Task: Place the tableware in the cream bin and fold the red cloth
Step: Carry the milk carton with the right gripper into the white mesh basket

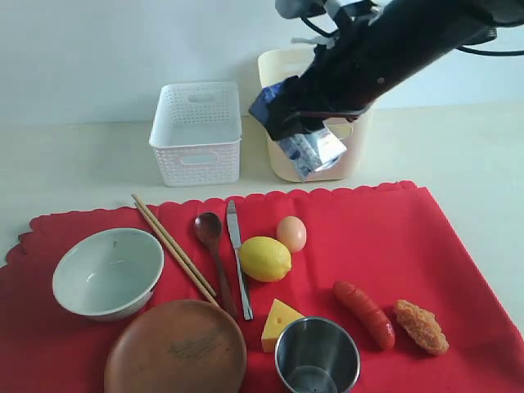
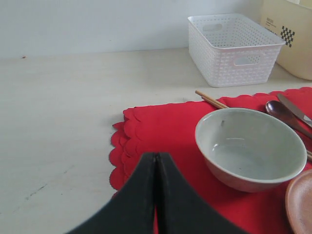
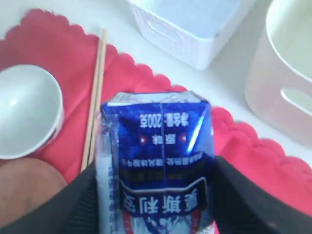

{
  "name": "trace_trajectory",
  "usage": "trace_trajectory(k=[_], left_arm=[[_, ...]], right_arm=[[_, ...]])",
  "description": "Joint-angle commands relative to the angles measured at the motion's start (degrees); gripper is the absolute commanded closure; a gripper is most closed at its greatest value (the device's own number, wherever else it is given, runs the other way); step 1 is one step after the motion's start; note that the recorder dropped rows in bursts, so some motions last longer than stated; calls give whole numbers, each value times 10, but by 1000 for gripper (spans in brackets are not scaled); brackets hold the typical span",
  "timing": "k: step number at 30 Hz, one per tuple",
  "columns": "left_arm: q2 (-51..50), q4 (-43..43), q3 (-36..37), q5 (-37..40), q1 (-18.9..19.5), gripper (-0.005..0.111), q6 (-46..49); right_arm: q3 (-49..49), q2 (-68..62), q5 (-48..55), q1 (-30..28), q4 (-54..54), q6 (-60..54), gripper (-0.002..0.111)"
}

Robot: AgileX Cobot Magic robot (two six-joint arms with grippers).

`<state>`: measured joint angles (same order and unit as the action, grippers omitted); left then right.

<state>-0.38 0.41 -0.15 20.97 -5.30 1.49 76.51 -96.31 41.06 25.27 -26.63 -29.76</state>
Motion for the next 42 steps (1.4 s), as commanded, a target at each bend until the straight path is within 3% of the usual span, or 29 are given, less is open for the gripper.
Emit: trace_trajectory(k=[1, 12, 20, 31, 38, 42], left_arm=[[4, 1, 1, -5, 2, 107, -1], [4, 1, 1, -5, 2, 107, -1], [4, 1, 1, -5, 2, 107, -1], [4, 1, 1, -5, 2, 107, -1], [4, 1, 1, -5, 1, 107, -1], [4, 1, 1, -5, 1, 107, -1]], right_arm=[[63, -35, -4, 1, -50, -32, 108], [255, -175, 12, 68, -43, -29, 108], [437, -324, -2, 91, 64, 123, 108], [467, -392, -171, 104, 74, 238, 108], [467, -418, -281, 128, 324, 476, 108], [467, -434, -277, 142, 605, 733, 108]])
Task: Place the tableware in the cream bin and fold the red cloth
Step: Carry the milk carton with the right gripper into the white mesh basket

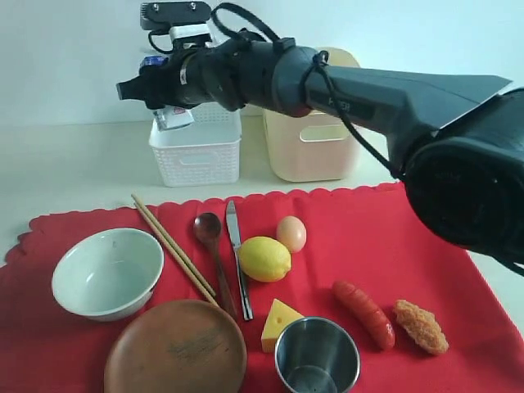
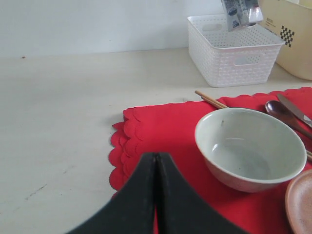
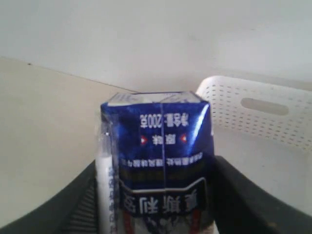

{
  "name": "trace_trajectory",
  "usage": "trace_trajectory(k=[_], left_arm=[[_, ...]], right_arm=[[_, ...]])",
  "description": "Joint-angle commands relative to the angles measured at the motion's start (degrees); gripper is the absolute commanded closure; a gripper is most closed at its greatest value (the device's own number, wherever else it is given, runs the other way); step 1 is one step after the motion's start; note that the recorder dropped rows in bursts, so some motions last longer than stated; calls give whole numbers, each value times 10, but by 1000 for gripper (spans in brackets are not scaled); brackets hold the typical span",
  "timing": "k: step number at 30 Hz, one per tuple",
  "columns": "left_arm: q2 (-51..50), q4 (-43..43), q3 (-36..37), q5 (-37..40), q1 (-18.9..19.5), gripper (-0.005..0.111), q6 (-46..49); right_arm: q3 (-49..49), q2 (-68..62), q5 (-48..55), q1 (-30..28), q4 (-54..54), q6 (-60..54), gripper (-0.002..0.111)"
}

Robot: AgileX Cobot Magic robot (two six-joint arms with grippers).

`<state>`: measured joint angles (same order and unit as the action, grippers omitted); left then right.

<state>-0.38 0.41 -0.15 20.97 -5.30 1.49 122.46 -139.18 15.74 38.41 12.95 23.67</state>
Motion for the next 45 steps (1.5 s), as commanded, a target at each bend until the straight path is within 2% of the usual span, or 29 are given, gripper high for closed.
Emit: trace_trajectory(k=[1, 4, 7, 8, 10, 11, 16, 19, 25, 28, 30, 37, 45], left_arm=[[4, 1, 1, -5, 1, 107, -1], [4, 1, 1, -5, 1, 107, -1], [4, 1, 1, -5, 1, 107, -1], [4, 1, 1, -5, 1, 107, -1], [4, 1, 1, -5, 1, 107, -1], [4, 1, 1, -5, 1, 107, -1], [4, 1, 1, -5, -2, 107, -1], [4, 1, 1, -5, -3, 107, -1], [4, 1, 1, -5, -5, 107, -1], [4, 1, 1, -5, -5, 107, -1], [4, 1, 1, -5, -5, 107, -1], [4, 1, 1, -5, -5, 107, -1], [4, 1, 1, -5, -5, 107, -1]], right_arm=[[7, -8, -15, 11, 248, 237, 108], [7, -17, -2, 19, 374, 338, 108], [7, -29, 17, 26, 511, 479, 108], [7, -37, 28, 29, 600, 571, 108], [7, -51, 46, 35, 699, 676, 108], [7, -59, 57, 35, 731, 697, 108], [7, -71, 75, 39, 759, 694, 105], [7, -76, 85, 39, 772, 690, 94], [7, -76, 90, 43, 771, 690, 51], [7, -76, 94, 42, 771, 690, 34], [7, -76, 88, 42, 771, 685, 28], [7, -63, 100, 52, 738, 659, 25], [7, -30, 137, 96, 665, 553, 25]])
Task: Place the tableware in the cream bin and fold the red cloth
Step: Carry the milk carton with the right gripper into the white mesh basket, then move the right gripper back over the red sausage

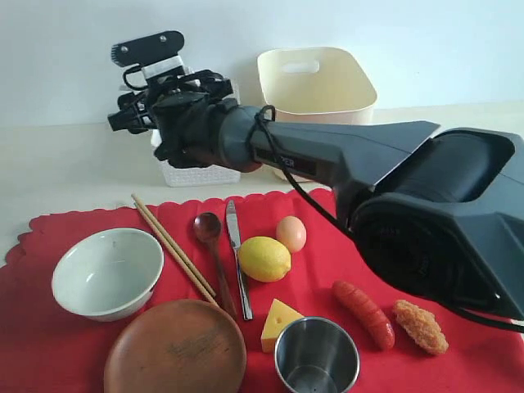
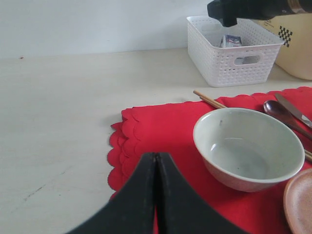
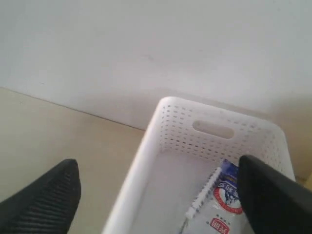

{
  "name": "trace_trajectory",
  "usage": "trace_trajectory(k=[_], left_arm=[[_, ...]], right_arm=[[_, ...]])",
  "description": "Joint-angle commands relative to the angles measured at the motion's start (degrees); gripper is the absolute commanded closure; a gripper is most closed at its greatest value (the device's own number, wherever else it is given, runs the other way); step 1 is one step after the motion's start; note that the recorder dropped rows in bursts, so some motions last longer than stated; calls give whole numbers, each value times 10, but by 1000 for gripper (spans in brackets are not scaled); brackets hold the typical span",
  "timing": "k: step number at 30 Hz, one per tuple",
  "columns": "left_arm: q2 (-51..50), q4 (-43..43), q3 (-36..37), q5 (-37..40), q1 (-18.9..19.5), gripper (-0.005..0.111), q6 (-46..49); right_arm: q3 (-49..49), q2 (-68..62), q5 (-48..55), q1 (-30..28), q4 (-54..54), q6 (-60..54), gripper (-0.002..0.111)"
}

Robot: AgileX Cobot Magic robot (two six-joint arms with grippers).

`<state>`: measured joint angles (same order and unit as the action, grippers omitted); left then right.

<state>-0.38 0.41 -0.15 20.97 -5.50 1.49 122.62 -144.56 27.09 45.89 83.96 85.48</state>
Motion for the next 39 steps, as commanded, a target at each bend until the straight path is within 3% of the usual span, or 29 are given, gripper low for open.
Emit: trace_trajectory(k=[1, 12, 17, 23, 32, 39], left_arm=[[4, 1, 1, -5, -3, 107, -1], [4, 1, 1, -5, -3, 107, -1], [4, 1, 1, -5, -3, 107, -1], [4, 1, 1, -5, -3, 107, -1], [4, 1, 1, -5, -3, 107, -1], [4, 1, 1, -5, -3, 107, -1]], right_arm=[[6, 29, 34, 28, -67, -93, 26], [6, 111, 144, 43, -488, -582, 32], [6, 154, 246, 43, -591, -732, 33], [-60, 230, 266, 43, -606, -763, 33], [-292, 402, 204, 34, -597, -768, 33], [-447, 527, 191, -19, -600, -769, 33]])
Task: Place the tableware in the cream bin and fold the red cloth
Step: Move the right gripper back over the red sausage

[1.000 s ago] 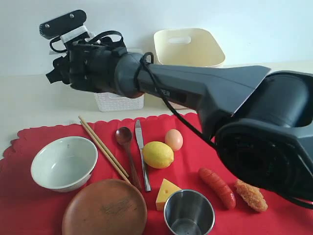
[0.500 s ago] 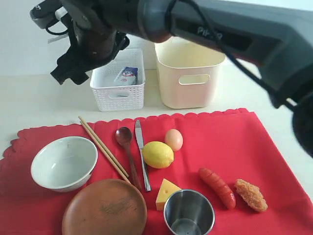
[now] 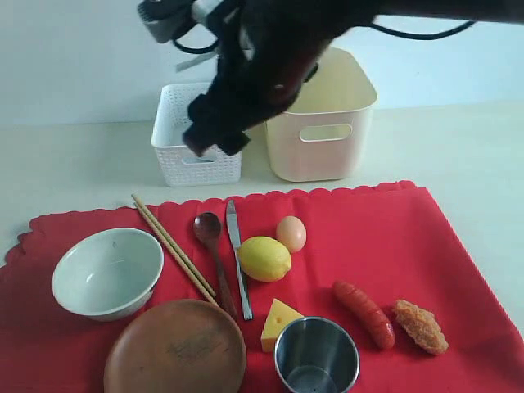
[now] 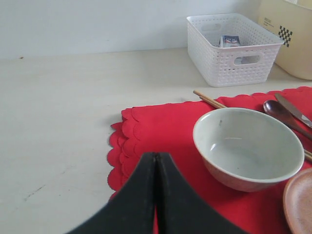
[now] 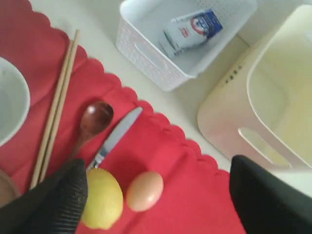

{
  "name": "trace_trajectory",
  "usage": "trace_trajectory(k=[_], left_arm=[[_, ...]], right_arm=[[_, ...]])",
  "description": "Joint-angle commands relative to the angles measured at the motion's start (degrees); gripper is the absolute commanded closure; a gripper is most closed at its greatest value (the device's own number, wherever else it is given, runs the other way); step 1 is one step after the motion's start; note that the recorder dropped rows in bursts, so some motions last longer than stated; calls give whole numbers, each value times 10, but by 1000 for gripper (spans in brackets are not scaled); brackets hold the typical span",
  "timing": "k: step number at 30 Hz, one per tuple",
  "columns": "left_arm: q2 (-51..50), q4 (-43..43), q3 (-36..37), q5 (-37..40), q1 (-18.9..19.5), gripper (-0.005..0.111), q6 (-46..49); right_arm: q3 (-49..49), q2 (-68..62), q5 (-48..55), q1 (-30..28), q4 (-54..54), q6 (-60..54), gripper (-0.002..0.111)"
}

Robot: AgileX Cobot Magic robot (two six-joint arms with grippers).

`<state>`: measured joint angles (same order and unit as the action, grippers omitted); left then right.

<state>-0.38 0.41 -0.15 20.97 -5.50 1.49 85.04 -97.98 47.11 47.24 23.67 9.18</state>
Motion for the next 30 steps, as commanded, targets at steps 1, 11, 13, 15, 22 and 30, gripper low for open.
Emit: trace_trajectory(k=[1, 11, 13, 15, 22, 30], left_arm=[[4, 1, 1, -5, -3, 107, -1], [4, 1, 1, -5, -3, 107, -1], [4, 1, 1, -5, -3, 107, -1], [4, 1, 1, -5, -3, 107, -1], [4, 1, 1, -5, -3, 107, -1], [4, 1, 1, -5, -3, 107, -1]], right_arm=[[-89, 76, -10, -43, 2, -6, 33], [-197, 140, -26, -178, -92, -131, 33], [-201, 136, -29, -207, -132, -162, 33], [-201, 126, -28, -233, -203, -216, 33], [-201, 51, -12, -271, -301, -306, 33], [-201, -36, 12, -269, -320, -356, 44]])
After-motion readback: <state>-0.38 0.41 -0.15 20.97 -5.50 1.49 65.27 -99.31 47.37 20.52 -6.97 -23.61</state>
